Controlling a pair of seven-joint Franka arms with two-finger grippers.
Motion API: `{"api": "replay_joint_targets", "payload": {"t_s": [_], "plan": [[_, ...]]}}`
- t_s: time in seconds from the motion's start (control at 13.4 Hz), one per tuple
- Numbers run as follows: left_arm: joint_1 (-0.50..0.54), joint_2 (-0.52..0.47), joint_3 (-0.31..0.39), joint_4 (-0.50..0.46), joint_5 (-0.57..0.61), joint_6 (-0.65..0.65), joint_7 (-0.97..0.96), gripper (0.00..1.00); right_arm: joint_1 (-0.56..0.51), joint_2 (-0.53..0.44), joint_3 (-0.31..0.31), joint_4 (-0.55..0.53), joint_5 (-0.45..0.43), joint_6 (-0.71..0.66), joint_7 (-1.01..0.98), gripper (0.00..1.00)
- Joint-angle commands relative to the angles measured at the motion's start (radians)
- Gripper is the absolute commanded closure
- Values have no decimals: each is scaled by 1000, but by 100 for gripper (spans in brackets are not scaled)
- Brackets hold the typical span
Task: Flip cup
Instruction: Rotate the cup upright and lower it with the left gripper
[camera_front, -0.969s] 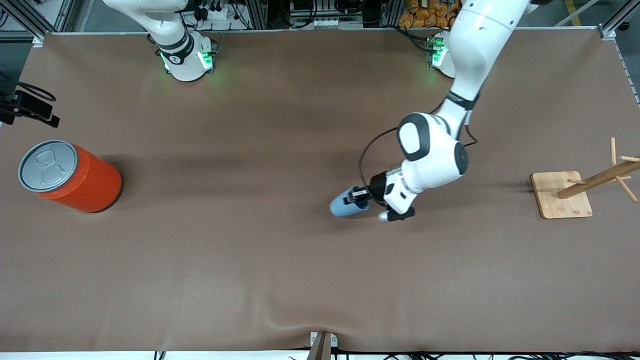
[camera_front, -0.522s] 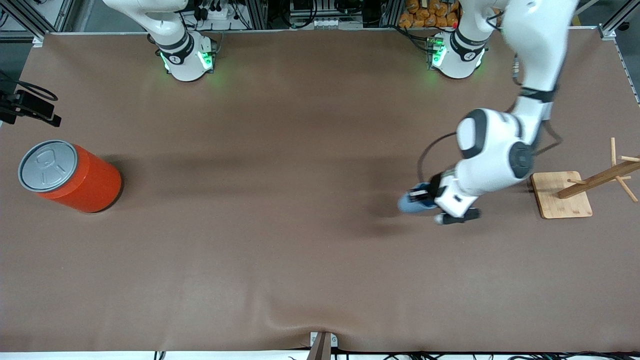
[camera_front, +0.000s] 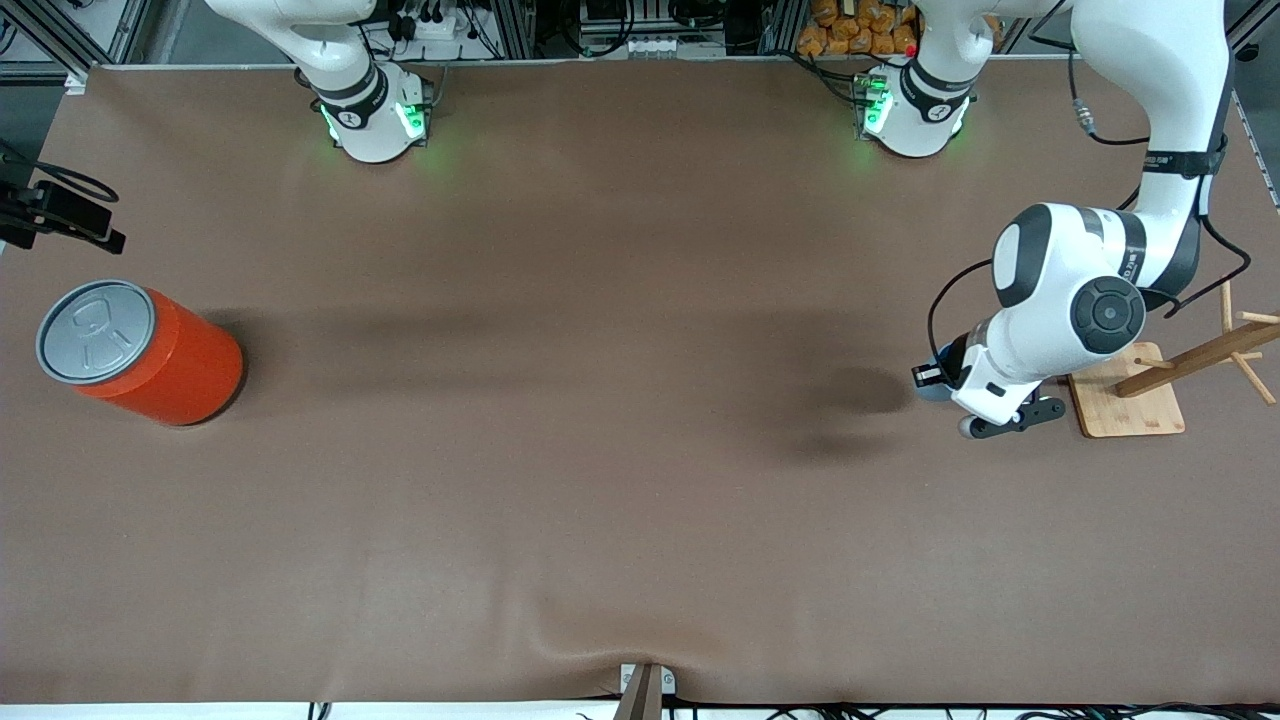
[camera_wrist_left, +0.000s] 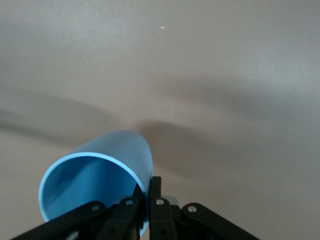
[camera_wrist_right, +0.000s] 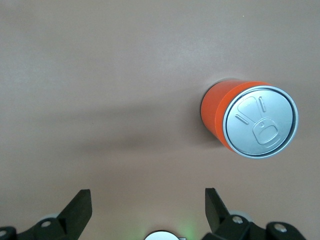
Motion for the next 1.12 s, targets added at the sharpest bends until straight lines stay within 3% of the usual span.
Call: {"api": "replay_joint_targets", "payload": {"t_s": [0.0,0.89,0.97,1.04], "plan": [[28,-19,-15,-66,24,100,-14,100,6,25,0,12,-13,-4,5,0],[44,56,-10,-59,26,206,-26,100,-1,13,-4,-10,-9,-24,5,0],[44,56,-10,-56,26,204,-28,90,-3,-2,-6,-22,-9,-23,5,0],[45,56,-9,-51,26,204,-28,67,-3,-16,-6,-42,-10,-17,5,0]]}}
